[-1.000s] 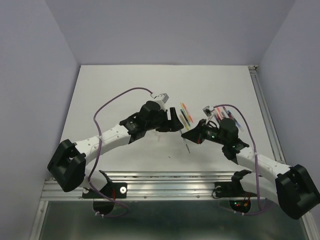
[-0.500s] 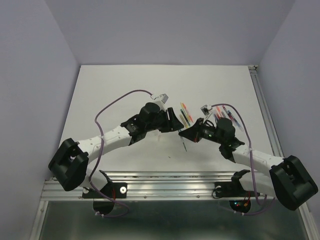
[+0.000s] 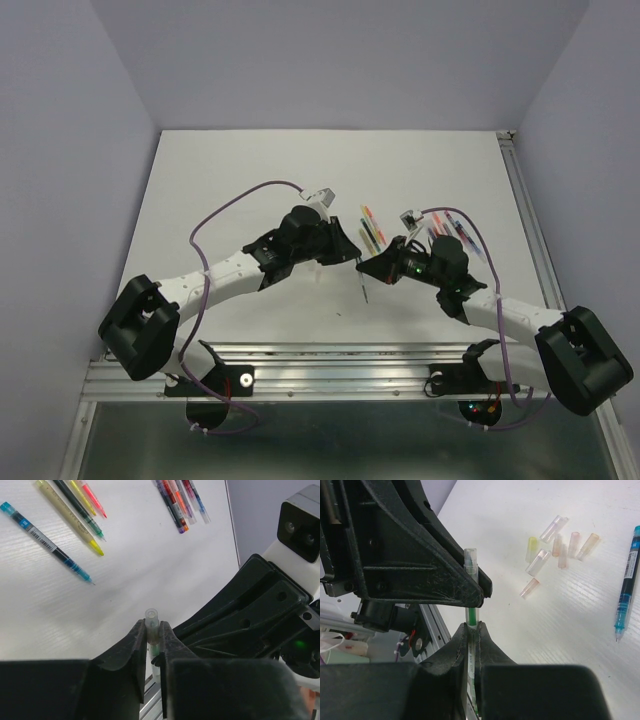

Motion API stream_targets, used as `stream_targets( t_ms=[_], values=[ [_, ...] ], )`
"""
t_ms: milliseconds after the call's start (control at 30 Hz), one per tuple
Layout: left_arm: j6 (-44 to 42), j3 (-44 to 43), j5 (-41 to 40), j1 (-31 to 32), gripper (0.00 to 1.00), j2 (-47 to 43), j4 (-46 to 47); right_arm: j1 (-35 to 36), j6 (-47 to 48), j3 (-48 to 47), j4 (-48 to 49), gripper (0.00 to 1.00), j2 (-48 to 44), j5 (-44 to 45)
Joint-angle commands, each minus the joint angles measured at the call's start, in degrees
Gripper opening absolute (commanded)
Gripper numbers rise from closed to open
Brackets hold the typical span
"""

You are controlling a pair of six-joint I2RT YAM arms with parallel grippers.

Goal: Open the pen caps

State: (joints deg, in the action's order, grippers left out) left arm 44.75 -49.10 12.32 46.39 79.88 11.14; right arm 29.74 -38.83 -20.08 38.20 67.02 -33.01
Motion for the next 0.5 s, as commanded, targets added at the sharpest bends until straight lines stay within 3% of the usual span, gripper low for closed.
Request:
stream_targets(
  t_ms=[0, 33, 267, 467],
  values=[
    [-0.2, 0.3, 1.0, 0.4, 0.06, -0.2, 2.6, 0.6, -0.3, -1.5, 2.9, 0.01, -0.5, 1.2],
    [0.0, 0.3, 0.6, 0.4, 0.00, -0.1, 2.3, 0.6, -0.4, -1.9, 2.8, 0.01, -0.4, 0.9],
    [3.0, -4.1, -4.7, -0.9, 0.00, 2.0, 2.8, 1.6, 1.8, -4.8, -8.8, 0.01, 1.6, -2.2],
    [6.0, -11.4, -5.5, -5.8, 0.00, 8.2, 2.7, 9.4, 1.8, -2.7, -12.0, 0.01, 2.8, -1.9]
  ],
)
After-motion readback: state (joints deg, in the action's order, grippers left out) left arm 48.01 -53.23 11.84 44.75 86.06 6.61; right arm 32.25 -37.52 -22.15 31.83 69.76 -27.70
